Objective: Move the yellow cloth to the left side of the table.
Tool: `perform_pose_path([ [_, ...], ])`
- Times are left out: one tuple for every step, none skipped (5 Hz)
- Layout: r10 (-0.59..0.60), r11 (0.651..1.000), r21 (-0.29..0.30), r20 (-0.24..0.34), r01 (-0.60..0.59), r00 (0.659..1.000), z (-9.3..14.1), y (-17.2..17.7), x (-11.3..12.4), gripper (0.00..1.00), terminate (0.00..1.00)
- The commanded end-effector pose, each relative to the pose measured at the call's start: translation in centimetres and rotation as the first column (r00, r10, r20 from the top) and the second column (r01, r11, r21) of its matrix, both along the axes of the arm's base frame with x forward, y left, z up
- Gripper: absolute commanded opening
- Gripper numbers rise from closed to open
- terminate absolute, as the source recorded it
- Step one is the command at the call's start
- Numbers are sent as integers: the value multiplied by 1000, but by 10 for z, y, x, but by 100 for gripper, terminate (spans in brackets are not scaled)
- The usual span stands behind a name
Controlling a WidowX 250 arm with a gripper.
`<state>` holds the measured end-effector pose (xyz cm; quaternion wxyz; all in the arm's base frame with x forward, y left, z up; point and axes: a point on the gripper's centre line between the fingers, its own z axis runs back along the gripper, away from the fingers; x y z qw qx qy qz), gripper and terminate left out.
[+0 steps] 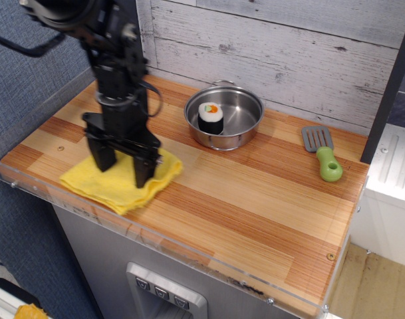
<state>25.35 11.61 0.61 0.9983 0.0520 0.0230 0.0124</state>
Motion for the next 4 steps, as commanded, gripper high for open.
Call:
perform_pose_path([
  [10,1000,20,32,-10,999,12,29,5,100,0],
  [-19,999,43,49,17,999,19,27,17,100,0],
  [-35,999,40,57,32,998,21,22,22,100,0],
  [-59,998,31,98,56,993,41,10,27,100,0],
])
